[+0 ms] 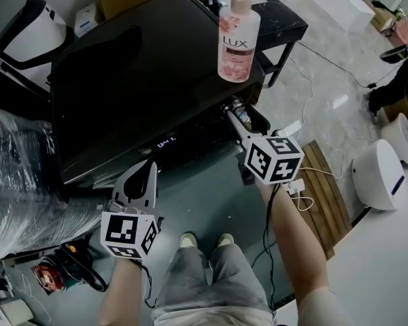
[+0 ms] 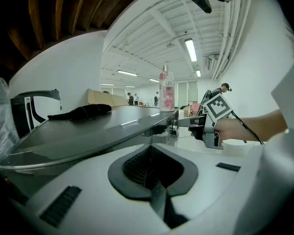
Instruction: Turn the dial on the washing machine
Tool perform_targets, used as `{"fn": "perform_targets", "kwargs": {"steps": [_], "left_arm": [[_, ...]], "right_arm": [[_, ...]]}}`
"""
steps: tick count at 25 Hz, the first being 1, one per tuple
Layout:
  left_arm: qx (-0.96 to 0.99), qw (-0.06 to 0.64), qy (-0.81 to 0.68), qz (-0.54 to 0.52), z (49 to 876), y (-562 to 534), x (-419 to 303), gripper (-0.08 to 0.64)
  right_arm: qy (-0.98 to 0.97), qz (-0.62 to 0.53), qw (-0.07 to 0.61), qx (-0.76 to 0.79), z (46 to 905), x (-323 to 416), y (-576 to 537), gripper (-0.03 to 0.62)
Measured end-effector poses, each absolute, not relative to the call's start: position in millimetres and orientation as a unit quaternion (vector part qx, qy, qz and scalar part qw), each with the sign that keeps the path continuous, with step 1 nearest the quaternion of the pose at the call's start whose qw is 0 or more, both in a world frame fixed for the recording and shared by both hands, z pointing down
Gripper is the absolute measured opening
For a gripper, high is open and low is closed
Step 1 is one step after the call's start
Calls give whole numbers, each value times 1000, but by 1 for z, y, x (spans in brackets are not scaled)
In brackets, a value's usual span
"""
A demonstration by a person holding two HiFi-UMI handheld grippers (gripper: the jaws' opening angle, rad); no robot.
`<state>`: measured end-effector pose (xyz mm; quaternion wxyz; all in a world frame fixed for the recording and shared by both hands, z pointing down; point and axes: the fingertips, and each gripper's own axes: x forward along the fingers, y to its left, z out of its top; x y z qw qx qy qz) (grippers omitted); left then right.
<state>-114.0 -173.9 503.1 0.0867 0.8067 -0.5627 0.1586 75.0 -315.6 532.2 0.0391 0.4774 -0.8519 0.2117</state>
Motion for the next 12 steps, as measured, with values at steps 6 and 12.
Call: {"fn": "perform_targets", "kwargs": {"steps": [6,12], "left_arm": [[811,85,-556,162,502,-175,-111,20],[816,86,-547,166,500,-174,-106,20]], "right_arm": [[-830,265,11,491,537,68,-313,212],[-807,336,-48,483,539,70,-312,190]]}}
